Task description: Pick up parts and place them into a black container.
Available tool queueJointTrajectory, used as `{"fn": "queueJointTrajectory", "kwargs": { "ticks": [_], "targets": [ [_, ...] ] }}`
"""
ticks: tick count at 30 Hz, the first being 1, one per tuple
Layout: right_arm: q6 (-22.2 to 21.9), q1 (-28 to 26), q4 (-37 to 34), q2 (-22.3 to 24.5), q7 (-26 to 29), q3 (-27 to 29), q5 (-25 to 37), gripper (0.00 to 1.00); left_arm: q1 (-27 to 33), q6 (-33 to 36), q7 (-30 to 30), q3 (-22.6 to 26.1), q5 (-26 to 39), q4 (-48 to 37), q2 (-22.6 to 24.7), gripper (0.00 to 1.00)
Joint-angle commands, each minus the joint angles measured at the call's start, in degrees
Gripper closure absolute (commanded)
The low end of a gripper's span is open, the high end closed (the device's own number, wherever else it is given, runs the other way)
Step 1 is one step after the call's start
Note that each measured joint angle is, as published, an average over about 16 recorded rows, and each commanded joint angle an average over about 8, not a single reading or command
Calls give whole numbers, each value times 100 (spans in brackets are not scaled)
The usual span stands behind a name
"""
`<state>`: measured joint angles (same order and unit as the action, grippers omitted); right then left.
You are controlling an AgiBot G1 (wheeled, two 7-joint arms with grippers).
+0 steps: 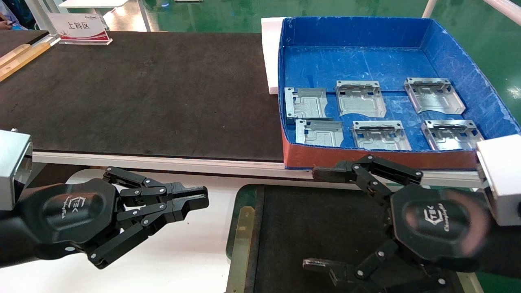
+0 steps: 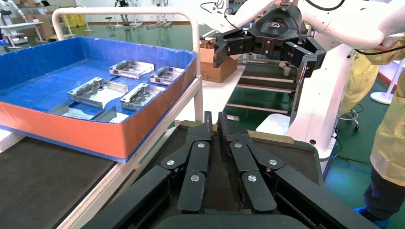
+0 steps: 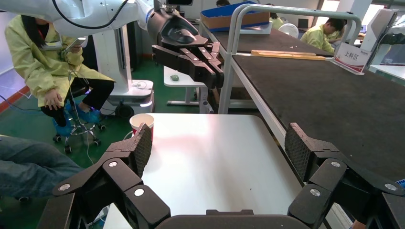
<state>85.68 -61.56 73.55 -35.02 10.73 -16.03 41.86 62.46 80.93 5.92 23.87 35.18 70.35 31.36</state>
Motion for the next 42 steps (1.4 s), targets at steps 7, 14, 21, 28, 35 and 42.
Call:
{"fn": "queueJointTrajectory", "kwargs": {
  "ticks": [7, 14, 21, 28, 35, 42],
  "targets": [
    [0, 0, 0, 0, 0, 0, 0, 0, 0, 0, 0, 0, 0, 0, 0, 43],
    [2, -6, 14, 1, -5, 0, 6, 0, 0, 0, 0, 0, 0, 0, 0, 0],
    [-108, -157, 291, -12, 87, -42, 145, 0, 0, 0, 0, 0, 0, 0, 0, 0],
    [-456, -507, 409, -95, 318, -143, 513, 0, 0, 0, 0, 0, 0, 0, 0, 0],
    [-1003, -725, 360, -126, 483, -196, 991, 0, 0, 0, 0, 0, 0, 0, 0, 0],
    [-1689, -880, 78, -167, 505, -213, 1552, 0, 0, 0, 0, 0, 0, 0, 0, 0]
  ]
}}
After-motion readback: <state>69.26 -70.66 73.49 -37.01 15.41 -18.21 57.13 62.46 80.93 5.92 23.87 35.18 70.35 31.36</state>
